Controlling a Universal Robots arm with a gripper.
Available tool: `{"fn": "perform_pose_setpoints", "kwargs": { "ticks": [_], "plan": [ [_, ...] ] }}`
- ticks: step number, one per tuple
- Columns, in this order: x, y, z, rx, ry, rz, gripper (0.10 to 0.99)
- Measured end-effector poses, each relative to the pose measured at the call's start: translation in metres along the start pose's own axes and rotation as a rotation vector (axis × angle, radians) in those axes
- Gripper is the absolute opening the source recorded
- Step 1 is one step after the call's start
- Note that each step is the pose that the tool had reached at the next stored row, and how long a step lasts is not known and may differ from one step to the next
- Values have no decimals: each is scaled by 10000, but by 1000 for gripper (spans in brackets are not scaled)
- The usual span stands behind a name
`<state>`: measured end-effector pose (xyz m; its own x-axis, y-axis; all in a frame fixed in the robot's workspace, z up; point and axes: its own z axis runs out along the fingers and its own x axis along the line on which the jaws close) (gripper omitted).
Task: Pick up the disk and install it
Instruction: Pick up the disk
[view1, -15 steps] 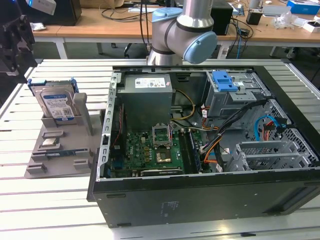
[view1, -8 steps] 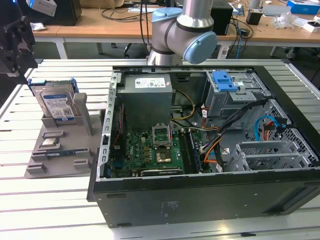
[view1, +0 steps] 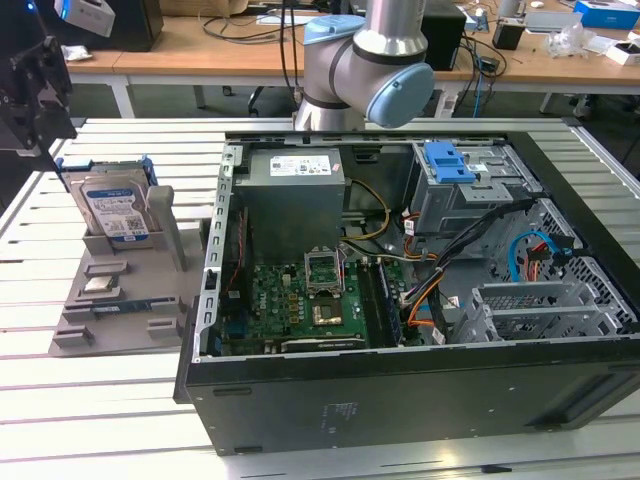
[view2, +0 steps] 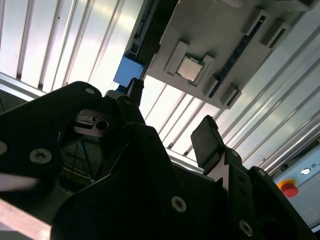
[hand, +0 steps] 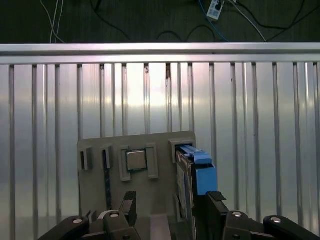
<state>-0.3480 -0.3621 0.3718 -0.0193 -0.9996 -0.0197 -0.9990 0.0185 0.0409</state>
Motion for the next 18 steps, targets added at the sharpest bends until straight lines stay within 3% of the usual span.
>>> {"fn": "perform_pose_setpoints", "kwargs": {
  "ticks": [13, 18],
  "plan": [
    [1, -18, 92, 1, 21, 1, 663],
    [-57, -37, 155, 0, 41, -48, 663]
  ]
}}
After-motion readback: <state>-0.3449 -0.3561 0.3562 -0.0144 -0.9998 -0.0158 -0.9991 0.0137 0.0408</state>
